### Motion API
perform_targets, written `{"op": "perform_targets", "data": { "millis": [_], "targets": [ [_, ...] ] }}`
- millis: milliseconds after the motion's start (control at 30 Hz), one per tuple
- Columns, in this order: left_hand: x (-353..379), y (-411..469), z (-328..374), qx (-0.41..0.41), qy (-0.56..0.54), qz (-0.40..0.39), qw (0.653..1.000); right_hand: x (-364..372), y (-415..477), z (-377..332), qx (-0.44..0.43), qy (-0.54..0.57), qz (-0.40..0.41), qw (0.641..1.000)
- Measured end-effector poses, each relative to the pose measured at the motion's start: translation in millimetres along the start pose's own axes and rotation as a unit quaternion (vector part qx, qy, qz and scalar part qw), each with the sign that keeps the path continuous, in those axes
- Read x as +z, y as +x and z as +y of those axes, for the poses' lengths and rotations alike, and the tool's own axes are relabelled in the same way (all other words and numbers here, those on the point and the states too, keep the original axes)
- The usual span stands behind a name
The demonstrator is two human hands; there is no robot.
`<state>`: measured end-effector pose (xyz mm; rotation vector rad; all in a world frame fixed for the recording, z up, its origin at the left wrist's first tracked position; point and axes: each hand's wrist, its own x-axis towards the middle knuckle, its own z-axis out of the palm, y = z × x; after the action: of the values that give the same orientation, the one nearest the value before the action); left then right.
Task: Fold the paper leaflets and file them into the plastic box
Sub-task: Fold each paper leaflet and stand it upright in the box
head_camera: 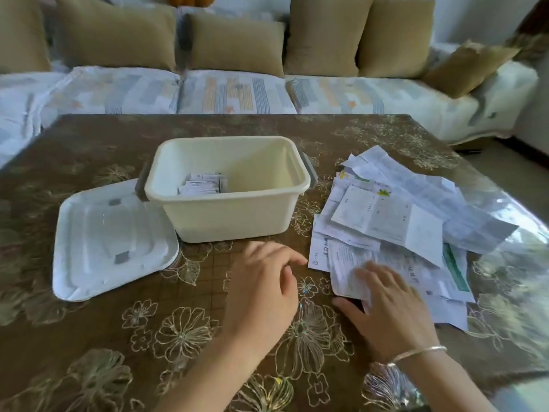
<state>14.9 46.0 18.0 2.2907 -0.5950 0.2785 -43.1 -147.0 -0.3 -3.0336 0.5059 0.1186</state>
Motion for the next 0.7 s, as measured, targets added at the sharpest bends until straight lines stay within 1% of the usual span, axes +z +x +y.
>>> {"op": "perform_targets", "data": {
  "millis": [33, 133, 267, 367, 433, 467, 500, 533, 567, 600, 633, 667, 700],
  "targets": [
    [6, -10, -1, -0.003, -0.003, -0.012, 1.0, 6, -8, -2, -0.016, 0.015, 0.002, 1.0],
    [13, -33, -5, -0.016, -0.009, -0.037, 0.999, 14, -22, -7, -0.091, 0.074, 0.071, 0.991],
    [3, -59, -20, -0.046, 0.008, -0.043, 0.998, 22, -35, -16, -0.198, 0.141, 0.117, 0.963],
    [-10, -73, -36, -0.086, 0.008, -0.037, 0.996, 30, -41, -23, -0.238, 0.179, 0.163, 0.941],
    [-20, -79, -49, -0.102, 0.002, -0.033, 0.994, 31, -46, -29, -0.235, 0.215, 0.17, 0.932],
    [-25, -82, -53, -0.108, -0.007, -0.035, 0.994, 30, -50, -32, -0.216, 0.251, 0.163, 0.929],
    [-30, -82, -54, -0.114, -0.027, -0.034, 0.992, 24, -53, -36, -0.188, 0.307, 0.137, 0.923],
    [-36, -83, -54, -0.128, -0.067, -0.034, 0.989, 16, -57, -41, -0.159, 0.382, 0.097, 0.905],
    [-43, -83, -50, -0.15, -0.125, -0.032, 0.98, 8, -59, -46, -0.138, 0.47, 0.061, 0.87],
    [-49, -83, -45, -0.173, -0.187, -0.028, 0.966, 2, -60, -49, -0.122, 0.535, 0.04, 0.835],
    [-54, -82, -40, -0.19, -0.233, -0.019, 0.954, -3, -57, -53, -0.114, 0.564, 0.043, 0.817],
    [-57, -82, -36, -0.191, -0.255, -0.009, 0.948, -5, -53, -55, -0.112, 0.56, 0.053, 0.819],
    [-58, -83, -34, -0.182, -0.252, -0.002, 0.95, -7, -50, -60, -0.108, 0.555, 0.056, 0.823]
  ]
}}
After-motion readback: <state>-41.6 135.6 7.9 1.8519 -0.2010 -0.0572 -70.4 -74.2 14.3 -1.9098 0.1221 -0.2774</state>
